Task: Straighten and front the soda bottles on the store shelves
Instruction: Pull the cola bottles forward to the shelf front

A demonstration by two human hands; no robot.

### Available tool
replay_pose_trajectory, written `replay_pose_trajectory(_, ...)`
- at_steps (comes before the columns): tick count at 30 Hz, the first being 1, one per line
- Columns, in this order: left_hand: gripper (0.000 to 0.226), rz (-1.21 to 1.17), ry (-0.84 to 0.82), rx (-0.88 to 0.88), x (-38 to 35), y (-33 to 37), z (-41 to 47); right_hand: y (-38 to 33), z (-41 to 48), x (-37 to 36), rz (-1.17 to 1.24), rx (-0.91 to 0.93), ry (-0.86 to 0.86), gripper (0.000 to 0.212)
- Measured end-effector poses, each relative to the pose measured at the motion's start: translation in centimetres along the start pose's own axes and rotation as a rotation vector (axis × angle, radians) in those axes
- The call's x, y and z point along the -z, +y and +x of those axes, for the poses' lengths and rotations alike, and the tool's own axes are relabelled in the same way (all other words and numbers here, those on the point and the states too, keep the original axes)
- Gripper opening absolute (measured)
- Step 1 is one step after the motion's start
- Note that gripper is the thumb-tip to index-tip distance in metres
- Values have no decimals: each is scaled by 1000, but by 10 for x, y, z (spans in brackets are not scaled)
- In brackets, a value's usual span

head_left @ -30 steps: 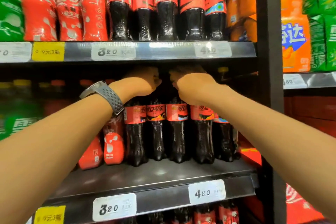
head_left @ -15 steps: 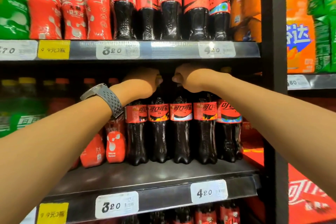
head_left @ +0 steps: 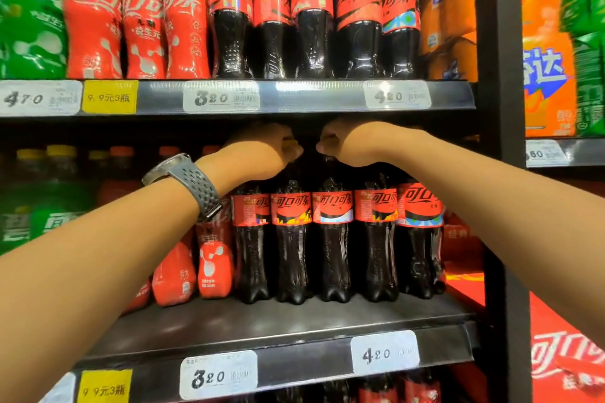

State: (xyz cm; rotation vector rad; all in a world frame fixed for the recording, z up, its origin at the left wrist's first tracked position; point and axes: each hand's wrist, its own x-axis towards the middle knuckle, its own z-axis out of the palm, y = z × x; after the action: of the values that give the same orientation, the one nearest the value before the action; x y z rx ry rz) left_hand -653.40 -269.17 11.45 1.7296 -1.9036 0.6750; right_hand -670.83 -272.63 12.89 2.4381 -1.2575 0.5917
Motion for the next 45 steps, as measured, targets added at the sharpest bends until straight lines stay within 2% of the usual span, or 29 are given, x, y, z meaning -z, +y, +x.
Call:
replay_pose_trajectory(4, 35, 9, 32, -34, 4, -13, -3, -11, 4, -1, -12, -12, 14, 46)
replay_pose_trajectory(9, 34, 87, 66, -3, 14, -47, -12, -50, 19, -8, 47, 114, 9, 45)
replay_pose_trajectory(13, 33, 209, 20, 32, 17, -77, -24, -80, 33, -16, 36, 174, 24, 47)
replay_pose_trajectory(16, 34, 215, -10, 64, 16, -92, -31, -93, 42, -19, 31, 195, 4, 35)
replay_pose_trajectory(18, 31, 189, 34, 63, 16, -97, -32, -97, 46, -21, 32, 200, 24, 25)
replay_pose_trajectory(21, 25, 163, 66, 56, 17, -99, -31, -99, 49, -19, 49, 174, 75, 24)
replay_pose_trajectory(25, 11, 147, 27, 92, 15, -99, -32, -102, 51, -17, 67, 162, 53, 25)
replay_pose_trajectory(29, 21, 94, 39, 84, 15, -101, -37, -101, 52, -18, 72, 178, 45, 25)
replay_pose_trajectory(37, 22, 50, 86, 92, 18, -100, -45, -99, 55, -18, 77, 108, 101, 44)
replay_pose_trajectory(45, 30, 80, 95, 98, 22, -97, -48, -96, 52, -14, 90, 138, 82, 45)
